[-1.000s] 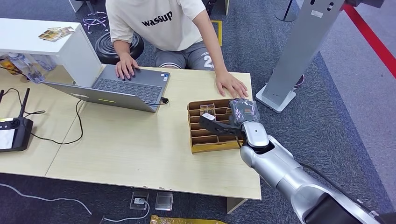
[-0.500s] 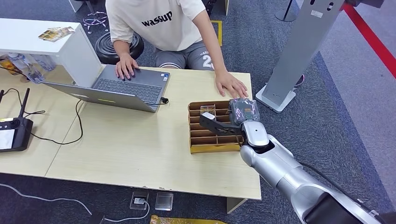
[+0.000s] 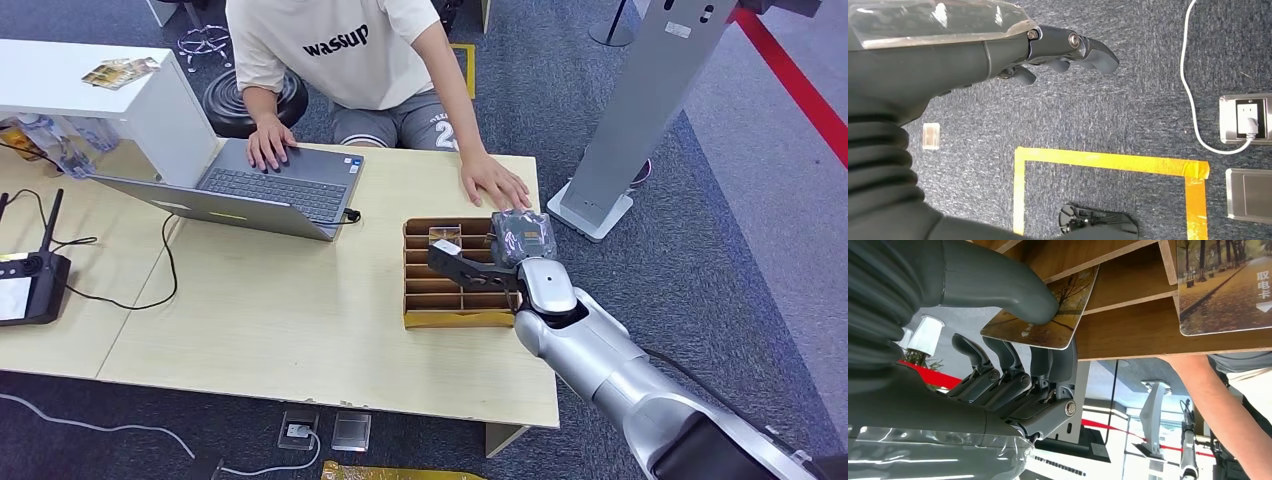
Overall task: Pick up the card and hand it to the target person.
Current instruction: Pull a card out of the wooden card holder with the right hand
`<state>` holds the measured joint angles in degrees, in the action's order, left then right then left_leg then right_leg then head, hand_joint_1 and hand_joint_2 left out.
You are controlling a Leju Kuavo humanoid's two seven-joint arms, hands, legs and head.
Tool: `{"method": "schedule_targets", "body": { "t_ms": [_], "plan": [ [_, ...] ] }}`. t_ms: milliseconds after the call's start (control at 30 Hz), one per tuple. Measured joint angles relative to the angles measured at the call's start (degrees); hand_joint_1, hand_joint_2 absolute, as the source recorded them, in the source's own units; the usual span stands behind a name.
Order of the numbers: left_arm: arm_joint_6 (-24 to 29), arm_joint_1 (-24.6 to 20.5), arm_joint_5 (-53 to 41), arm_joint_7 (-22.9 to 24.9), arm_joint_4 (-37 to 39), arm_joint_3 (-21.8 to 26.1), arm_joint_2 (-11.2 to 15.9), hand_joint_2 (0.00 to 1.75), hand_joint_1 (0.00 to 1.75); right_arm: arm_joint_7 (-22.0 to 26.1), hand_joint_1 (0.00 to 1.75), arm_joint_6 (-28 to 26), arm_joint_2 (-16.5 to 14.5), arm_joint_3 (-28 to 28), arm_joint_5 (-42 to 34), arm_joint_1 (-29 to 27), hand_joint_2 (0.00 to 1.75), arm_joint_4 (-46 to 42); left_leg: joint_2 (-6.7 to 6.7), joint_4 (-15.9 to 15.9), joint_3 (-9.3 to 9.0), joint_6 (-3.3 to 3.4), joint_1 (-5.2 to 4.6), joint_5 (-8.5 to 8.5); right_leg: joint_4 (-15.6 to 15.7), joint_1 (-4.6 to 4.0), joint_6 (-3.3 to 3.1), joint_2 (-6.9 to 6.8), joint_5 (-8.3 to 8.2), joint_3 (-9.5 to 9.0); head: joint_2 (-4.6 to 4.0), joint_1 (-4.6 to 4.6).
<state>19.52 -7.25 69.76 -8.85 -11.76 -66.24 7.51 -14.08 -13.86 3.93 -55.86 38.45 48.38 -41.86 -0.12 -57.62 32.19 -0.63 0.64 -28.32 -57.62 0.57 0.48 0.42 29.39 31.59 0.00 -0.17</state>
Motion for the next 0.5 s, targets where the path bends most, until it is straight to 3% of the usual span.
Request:
{"method": "schedule_targets", "body": {
  "t_ms": [267, 500],
  "plan": [
    [0.7, 0.2, 0.7, 0.1, 0.0, 0.0, 0.1, 1.75, 0.00, -0.2, 1.61, 0.6, 0.5, 0.6, -2.5, 0.0, 1.75, -2.7, 0.01, 0.0, 0.01, 0.00, 0.00, 0.00, 0.0, 0.00, 0.00, 0.00, 0.00, 0.01, 0.00, 0.01],
    [0.7, 0.8, 1.3, 0.2, 0.0, 0.0, 0.3, 1.75, 0.00, -5.0, 1.61, 7.0, 3.0, 2.4, -5.3, 0.3, 1.75, -13.6, 0.01, 0.0, 0.00, 0.00, 0.00, 0.00, 0.0, 0.00, 0.00, 0.02, 0.00, 0.01, 0.00, 0.02]
  ]
}}
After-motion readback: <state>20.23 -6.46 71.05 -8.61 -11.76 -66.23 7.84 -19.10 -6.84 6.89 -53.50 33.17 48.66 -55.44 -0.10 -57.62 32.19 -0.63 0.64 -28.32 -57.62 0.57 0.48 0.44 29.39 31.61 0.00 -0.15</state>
